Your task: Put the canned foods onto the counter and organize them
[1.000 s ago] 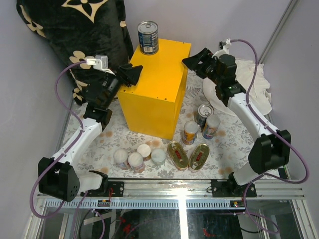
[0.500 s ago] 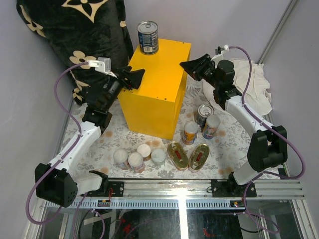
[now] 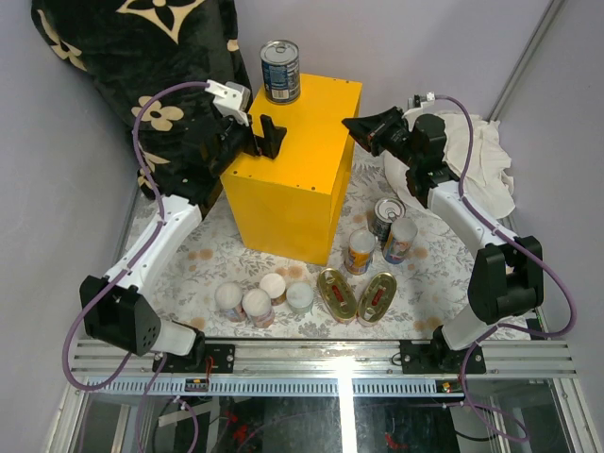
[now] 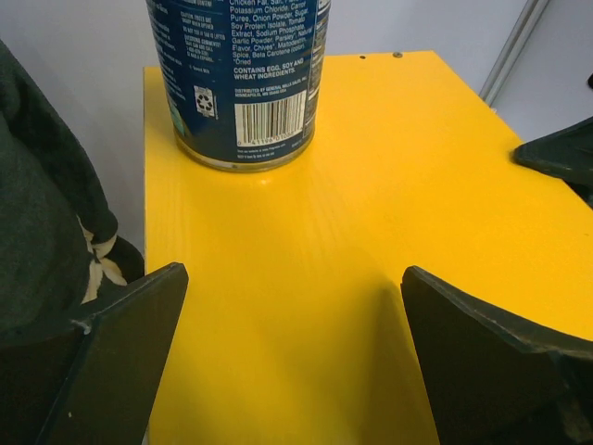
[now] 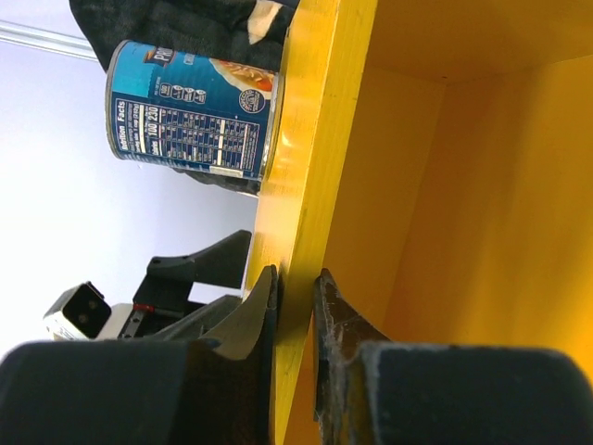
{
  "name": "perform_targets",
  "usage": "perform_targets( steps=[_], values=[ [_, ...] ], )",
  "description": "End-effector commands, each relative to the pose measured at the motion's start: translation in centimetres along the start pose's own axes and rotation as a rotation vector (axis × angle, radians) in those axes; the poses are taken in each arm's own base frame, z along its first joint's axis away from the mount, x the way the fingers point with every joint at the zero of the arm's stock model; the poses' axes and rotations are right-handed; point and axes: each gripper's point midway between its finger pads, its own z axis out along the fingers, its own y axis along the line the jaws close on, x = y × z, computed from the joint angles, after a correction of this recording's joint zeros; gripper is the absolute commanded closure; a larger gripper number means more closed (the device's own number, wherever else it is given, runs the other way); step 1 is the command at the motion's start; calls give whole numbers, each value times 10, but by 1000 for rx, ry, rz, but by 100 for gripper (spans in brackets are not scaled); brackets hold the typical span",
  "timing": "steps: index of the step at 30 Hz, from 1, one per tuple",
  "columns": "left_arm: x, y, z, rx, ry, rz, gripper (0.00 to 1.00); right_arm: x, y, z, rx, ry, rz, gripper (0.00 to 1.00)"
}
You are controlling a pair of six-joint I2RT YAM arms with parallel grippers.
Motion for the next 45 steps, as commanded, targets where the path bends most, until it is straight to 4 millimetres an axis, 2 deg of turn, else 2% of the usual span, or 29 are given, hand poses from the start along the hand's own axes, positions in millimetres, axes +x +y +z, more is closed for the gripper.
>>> perform_targets(
  steps=[1,5,10,18,20,25,28,29,30,32,35,37,40,45],
  values=[
    [-12,7,9,-11,11,99,0,49,47,-22,-191,252,-252,100],
    [-14,11,11,20,14,107,0,53,51,-29,-221,305,-262,100],
    [-5,3,5,98,47,69,0,46,50,-32,-231,312,-251,100],
    [17,4,-12,75,90,-31,0,39,35,-19,-204,322,-251,100],
    [23,-2,-15,98,110,-68,0,37,26,-15,-160,311,-270,100],
    [35,-12,-22,111,137,-212,0,28,28,-9,-133,287,-333,100],
    [36,2,-28,2,140,-255,0,27,33,-9,-145,288,-342,100],
    [23,20,-35,-80,115,-301,0,28,35,-9,-155,290,-346,100],
    [15,25,-38,-90,102,-333,0,28,26,-4,-142,298,-333,100],
    [3,37,-43,-106,84,-385,0,29,23,-3,-144,301,-328,100],
    [6,54,-46,-132,138,-464,0,29,24,-4,-150,301,-326,100],
    [16,57,-44,-123,189,-505,5,30,24,-4,-150,300,-326,100],
    [27,49,-42,-78,237,-544,16,29,24,-5,-151,296,-327,100],
    [35,38,-43,-19,277,-583,29,30,24,-6,-152,299,-330,100]
  ],
)
